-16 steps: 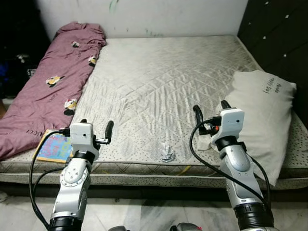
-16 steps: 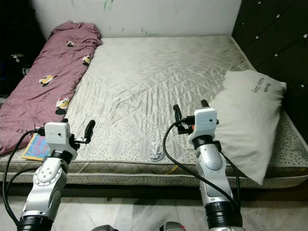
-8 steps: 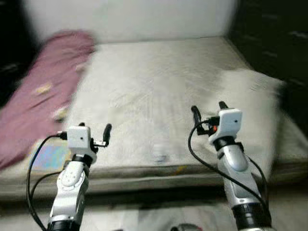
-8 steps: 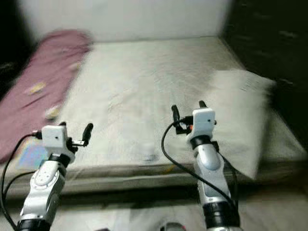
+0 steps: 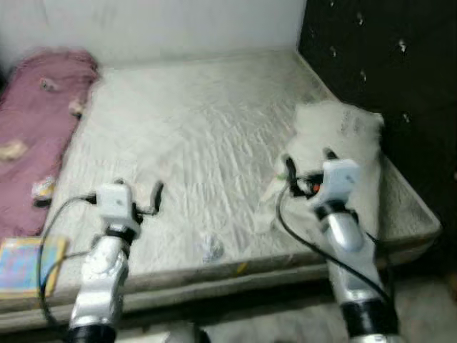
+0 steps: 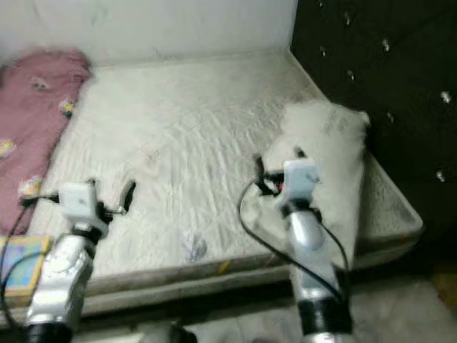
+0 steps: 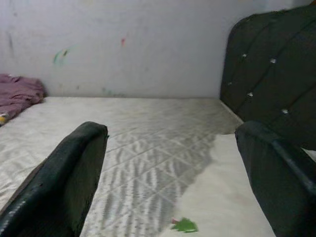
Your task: Clean up the room
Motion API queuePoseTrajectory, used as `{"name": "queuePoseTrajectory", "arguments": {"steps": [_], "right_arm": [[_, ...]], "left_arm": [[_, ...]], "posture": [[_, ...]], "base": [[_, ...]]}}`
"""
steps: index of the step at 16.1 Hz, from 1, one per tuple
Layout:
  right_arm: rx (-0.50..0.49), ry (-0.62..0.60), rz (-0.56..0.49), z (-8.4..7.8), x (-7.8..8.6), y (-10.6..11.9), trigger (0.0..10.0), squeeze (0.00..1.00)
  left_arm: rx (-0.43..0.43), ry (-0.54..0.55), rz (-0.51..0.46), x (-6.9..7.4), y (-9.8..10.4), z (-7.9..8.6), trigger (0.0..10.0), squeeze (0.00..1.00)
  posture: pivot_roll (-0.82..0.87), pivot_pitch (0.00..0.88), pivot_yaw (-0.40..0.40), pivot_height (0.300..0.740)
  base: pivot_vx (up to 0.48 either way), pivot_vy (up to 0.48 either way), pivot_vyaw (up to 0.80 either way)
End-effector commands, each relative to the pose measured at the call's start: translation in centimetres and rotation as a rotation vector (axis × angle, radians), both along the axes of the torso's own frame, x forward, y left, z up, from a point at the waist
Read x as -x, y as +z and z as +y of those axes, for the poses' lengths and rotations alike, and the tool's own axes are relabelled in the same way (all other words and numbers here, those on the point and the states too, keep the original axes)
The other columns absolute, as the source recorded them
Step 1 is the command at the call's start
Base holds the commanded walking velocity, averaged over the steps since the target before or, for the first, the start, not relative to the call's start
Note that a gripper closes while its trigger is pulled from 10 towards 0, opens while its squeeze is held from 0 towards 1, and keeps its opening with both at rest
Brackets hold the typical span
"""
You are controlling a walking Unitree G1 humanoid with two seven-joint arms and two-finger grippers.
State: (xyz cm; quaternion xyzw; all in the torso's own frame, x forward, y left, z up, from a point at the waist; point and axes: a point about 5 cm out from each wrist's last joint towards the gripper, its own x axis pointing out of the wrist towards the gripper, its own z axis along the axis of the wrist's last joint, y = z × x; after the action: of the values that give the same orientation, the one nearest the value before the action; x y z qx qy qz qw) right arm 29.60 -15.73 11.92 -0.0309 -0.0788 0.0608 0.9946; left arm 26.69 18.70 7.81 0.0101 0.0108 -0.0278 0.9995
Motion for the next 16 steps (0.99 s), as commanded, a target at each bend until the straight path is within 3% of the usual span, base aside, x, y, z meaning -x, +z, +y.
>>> {"name": "queuePoseTrajectory", "arguments": {"steps": [1, 5, 7, 10, 16], "right_arm": [[0.018, -0.032, 0.012, -0.89, 0.17, -0.14, 10.0, 0.00], [0.047, -0.046, 0.069, -0.69, -0.19, -0.68, 10.0, 0.00], [-0.001, 0.006, 0.064, -0.17, -0.12, -0.58, 10.0, 0.00], [0.085, -0.045, 0.063, -0.35, -0.01, -0.51, 10.0, 0.00], [0.037, -0.062, 0.063, -0.79, 0.16, -0.83, 10.0, 0.00]], "left_arm": [[-0.004, 0.006, 0.003, -0.18, 0.07, -0.33, 10.0, 0.00], [0.017, 0.043, 0.025, -0.33, -0.04, 0.04, 10.0, 0.00], [0.018, 0.056, 0.031, -0.27, -0.04, 0.15, 10.0, 0.00], [0.033, 0.055, 0.046, -0.07, -0.22, 0.18, 10.0, 0.00], [0.048, 0.043, 0.054, -0.04, -0.44, -0.09, 10.0, 0.00]], "posture": [[-0.07, 0.000, 0.059, 0.740], [-0.06, 0.000, 0.055, 0.740], [-0.06, 0.000, 0.056, 0.740], [-0.06, 0.000, 0.056, 0.740], [-0.07, 0.000, 0.050, 0.740]], "base": [[0.000, 0.000, 0.00], [0.000, 0.000, 0.00], [0.000, 0.000, 0.00], [0.000, 0.000, 0.00], [0.000, 0.111, 0.75]]}}
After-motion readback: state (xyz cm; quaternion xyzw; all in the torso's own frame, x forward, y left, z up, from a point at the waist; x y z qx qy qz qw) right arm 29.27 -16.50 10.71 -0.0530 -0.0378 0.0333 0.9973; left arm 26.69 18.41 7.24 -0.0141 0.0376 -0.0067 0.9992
